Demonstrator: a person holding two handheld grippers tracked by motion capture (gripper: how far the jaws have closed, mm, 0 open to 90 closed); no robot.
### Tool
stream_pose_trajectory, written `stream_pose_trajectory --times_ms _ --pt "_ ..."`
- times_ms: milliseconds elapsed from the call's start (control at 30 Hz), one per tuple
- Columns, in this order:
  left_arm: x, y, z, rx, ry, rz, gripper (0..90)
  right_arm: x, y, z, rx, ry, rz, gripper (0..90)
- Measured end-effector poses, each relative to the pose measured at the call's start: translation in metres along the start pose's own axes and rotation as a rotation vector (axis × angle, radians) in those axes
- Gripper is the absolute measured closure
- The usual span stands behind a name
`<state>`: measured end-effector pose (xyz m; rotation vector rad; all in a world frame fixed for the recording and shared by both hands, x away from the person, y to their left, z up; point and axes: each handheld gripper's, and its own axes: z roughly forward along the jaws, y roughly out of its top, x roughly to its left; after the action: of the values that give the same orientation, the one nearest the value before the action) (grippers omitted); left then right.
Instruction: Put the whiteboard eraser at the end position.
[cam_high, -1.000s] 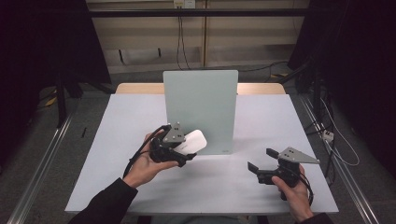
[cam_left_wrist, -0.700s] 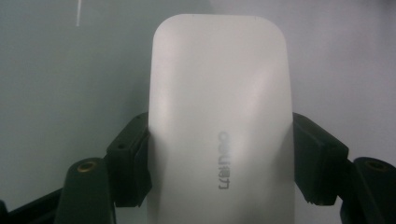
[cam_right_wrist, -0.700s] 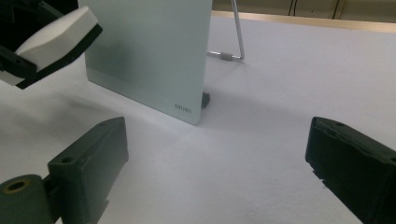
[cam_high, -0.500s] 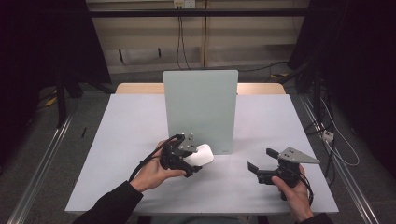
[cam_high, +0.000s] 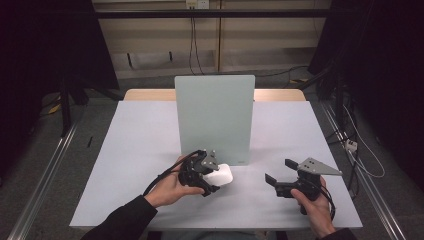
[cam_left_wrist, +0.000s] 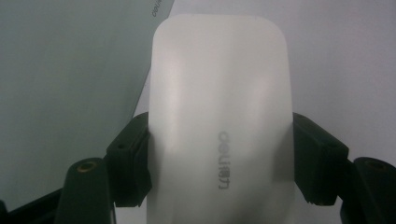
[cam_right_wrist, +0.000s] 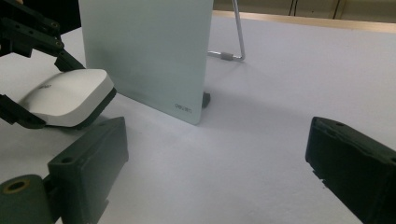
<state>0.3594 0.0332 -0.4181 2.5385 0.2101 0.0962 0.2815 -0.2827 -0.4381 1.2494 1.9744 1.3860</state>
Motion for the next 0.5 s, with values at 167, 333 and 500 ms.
stream_pose_trajectory --times_ms 167,333,500 --pt "-0.004 0.001 0.008 0.021 -0.023 0.014 31.1 0.000 0.000 0.000 -0.002 0.002 0.000 5.7" --pt "-0.006 0.001 0.013 0.035 -0.036 0.022 31.0 0.000 0.000 0.000 -0.002 0.002 0.000 5.7" --pt "-0.006 0.000 0.016 0.033 -0.031 0.024 31.0 0.000 0.000 0.000 -0.003 0.002 -0.002 5.7"
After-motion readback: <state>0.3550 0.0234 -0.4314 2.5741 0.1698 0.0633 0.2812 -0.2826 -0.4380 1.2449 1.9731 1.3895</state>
